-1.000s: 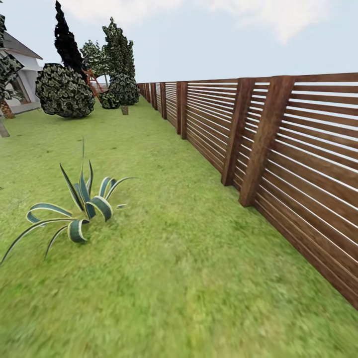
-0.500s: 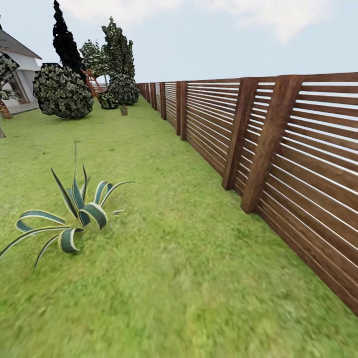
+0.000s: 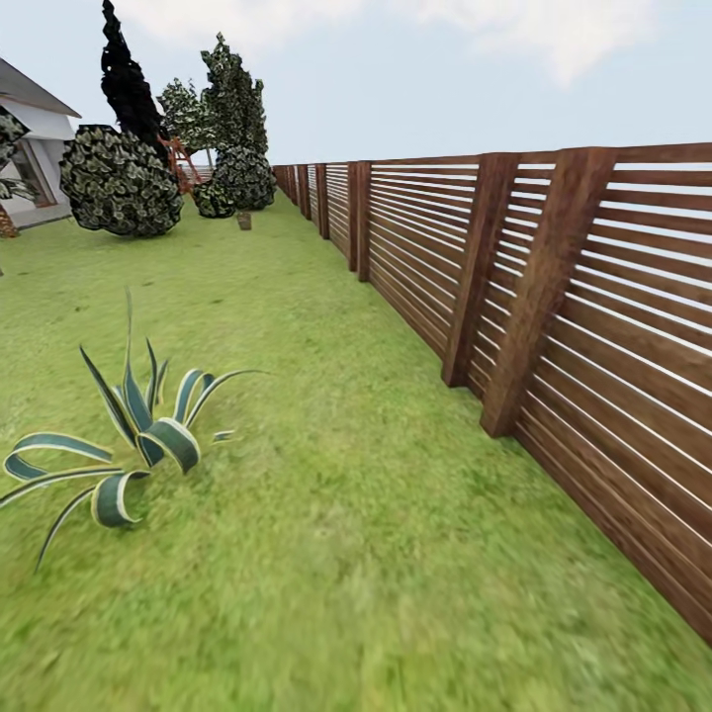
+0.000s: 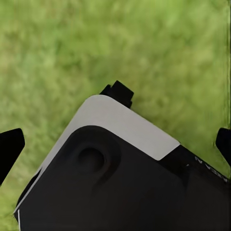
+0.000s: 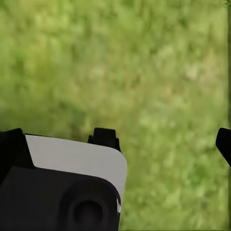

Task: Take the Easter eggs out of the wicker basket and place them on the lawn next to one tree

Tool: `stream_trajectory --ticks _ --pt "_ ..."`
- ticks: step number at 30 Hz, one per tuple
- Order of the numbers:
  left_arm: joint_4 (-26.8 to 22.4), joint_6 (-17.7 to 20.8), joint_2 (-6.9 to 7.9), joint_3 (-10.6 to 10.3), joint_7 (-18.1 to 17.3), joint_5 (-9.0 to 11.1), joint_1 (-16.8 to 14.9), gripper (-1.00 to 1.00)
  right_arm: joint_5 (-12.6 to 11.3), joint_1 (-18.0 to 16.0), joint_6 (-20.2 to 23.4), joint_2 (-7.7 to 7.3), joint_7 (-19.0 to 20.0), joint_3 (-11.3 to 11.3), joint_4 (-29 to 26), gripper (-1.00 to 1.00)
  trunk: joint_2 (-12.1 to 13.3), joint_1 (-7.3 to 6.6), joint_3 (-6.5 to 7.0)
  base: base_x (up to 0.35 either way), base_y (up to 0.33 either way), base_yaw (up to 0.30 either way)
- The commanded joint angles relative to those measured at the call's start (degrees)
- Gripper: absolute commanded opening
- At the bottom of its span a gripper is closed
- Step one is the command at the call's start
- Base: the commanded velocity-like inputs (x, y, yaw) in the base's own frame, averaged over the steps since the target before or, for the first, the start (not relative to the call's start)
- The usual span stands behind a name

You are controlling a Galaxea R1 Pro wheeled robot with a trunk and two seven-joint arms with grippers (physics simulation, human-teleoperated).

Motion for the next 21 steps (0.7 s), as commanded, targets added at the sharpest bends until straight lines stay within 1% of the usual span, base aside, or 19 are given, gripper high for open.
stream_trajectory --ticks 1,21 --pt "0.05 -0.12 -0.02 0.46 0.22 -0.35 -0.05 1.0 0.48 -0.08 -0.31 0.0 -0.12 0.11 0.2 1.0 -0.03 0.03 -0.05 0.307 -0.08 0.0" --pt "0.07 -0.45 -0.03 0.46 0.22 -0.33 -0.05 1.0 1.11 -0.08 -0.36 0.09 -0.04 0.11 0.11 1.0 -0.03 0.03 -0.05 0.312 -0.077 0.0"
